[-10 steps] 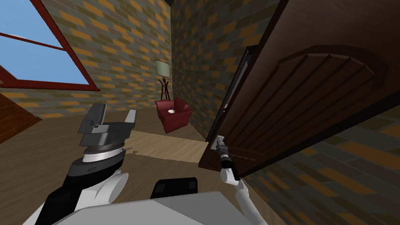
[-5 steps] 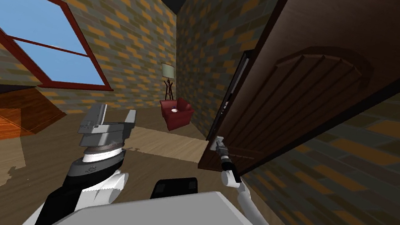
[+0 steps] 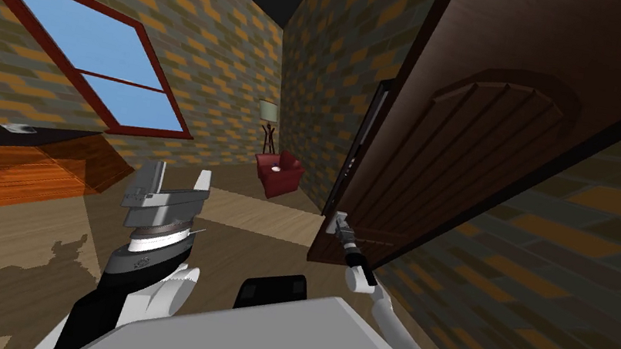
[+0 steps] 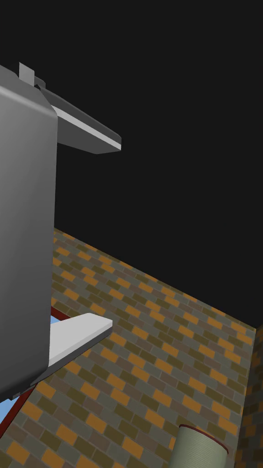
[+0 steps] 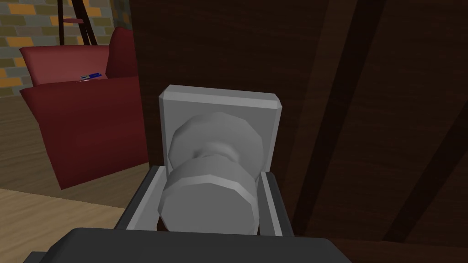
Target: Pull the door open
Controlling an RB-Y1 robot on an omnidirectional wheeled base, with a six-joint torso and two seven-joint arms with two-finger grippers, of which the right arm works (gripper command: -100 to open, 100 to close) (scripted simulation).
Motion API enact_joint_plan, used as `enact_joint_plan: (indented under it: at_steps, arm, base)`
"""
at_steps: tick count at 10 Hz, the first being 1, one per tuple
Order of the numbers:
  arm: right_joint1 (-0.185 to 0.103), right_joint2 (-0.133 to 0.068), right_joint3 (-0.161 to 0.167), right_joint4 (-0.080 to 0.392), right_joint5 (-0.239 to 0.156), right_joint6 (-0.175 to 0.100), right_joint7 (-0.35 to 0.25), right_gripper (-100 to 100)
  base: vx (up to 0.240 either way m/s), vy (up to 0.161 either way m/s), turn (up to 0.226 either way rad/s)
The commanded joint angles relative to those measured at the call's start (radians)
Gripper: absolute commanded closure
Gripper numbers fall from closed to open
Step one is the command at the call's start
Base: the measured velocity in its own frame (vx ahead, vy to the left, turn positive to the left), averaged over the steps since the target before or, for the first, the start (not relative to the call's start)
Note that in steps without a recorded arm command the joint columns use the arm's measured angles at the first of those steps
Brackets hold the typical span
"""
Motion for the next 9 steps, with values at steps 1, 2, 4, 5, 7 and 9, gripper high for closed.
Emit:
enact_joint_plan:
  at_steps: [1, 2, 4, 5, 7, 9]
  arm:
    - [0.007, -0.018, 0.017, -0.002, 0.003, -0.015, -0.018, 100]
    - [0.01, -0.028, 0.025, -0.004, 0.005, -0.023, -0.027, 100]
    - [0.017, -0.046, 0.039, -0.008, 0.008, -0.036, -0.043, 100]
    - [0.021, -0.056, 0.047, -0.01, 0.009, -0.043, -0.052, 100]
    - [0.025, -0.066, 0.057, -0.009, 0.012, -0.049, -0.061, 100]
    - [0.03, -0.079, 0.066, -0.01, 0.016, -0.061, -0.073, 100]
  base:
    - [-0.192, -0.052, 0.144]
    - [-0.188, -0.043, 0.13]
    - [-0.214, -0.078, 0.108]
    - [-0.233, -0.08, 0.129]
    - [-0.124, -0.039, 0.079]
    - [-0.177, -0.049, 0.12]
